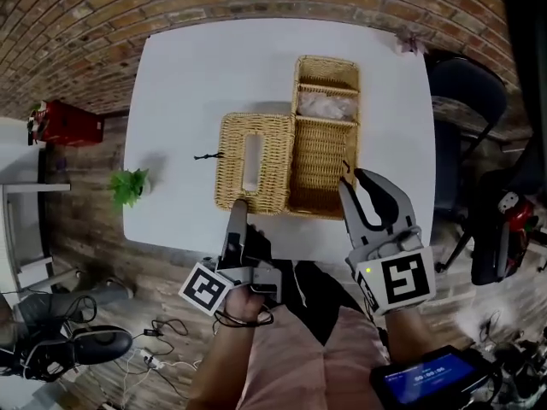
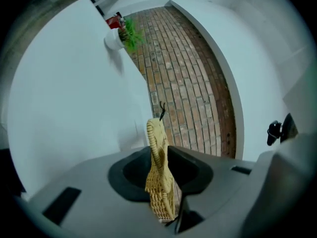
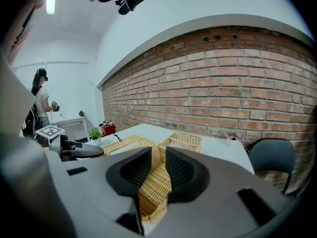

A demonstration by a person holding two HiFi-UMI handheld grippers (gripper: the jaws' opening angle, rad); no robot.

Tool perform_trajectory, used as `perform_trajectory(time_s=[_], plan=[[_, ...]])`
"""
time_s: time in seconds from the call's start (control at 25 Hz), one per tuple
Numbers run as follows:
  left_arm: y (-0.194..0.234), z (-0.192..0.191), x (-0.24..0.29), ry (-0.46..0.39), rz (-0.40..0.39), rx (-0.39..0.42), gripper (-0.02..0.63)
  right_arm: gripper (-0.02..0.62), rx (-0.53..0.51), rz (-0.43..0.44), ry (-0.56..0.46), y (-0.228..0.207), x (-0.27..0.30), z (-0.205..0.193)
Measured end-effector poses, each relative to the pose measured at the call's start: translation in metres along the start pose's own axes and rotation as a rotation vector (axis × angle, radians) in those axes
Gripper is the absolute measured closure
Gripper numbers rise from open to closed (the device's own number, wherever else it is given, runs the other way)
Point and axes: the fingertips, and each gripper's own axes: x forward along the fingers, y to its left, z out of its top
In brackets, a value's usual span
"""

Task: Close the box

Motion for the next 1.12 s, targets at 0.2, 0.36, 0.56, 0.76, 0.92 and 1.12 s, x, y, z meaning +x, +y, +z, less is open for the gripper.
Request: perform_trajectory(time_s=[0.2,0.36,0.56,0.76,0.92,1.12], plan=[[-0.020,-0.002,-0.005,0.029,-0.007,0.163,0.497,0.491,0.008,0.020,-0.032,0.005,-0.007,0.011],[-0.032,-0.003,-0.011,0.050,-0.013,0.234,0.499,0.477,0.016,0.039,-0.051,0.012,-0.013,0.017],[-0.058,-0.010,-0.009,0.099,-0.064,0.434,0.497,0.471,0.038,0.053,-0.071,0.014,-0.020,0.021],[-0.071,-0.018,-0.010,0.118,-0.069,0.550,0.497,0.459,0.059,0.080,-0.078,0.018,-0.026,0.021],[-0.081,-0.028,-0.011,0.139,-0.072,0.655,0.498,0.446,0.069,0.103,-0.083,0.021,-0.030,0.021],[-0.089,-0.040,-0.011,0.165,-0.071,0.817,0.499,0.440,0.114,0.133,-0.091,0.023,-0.033,0.021]])
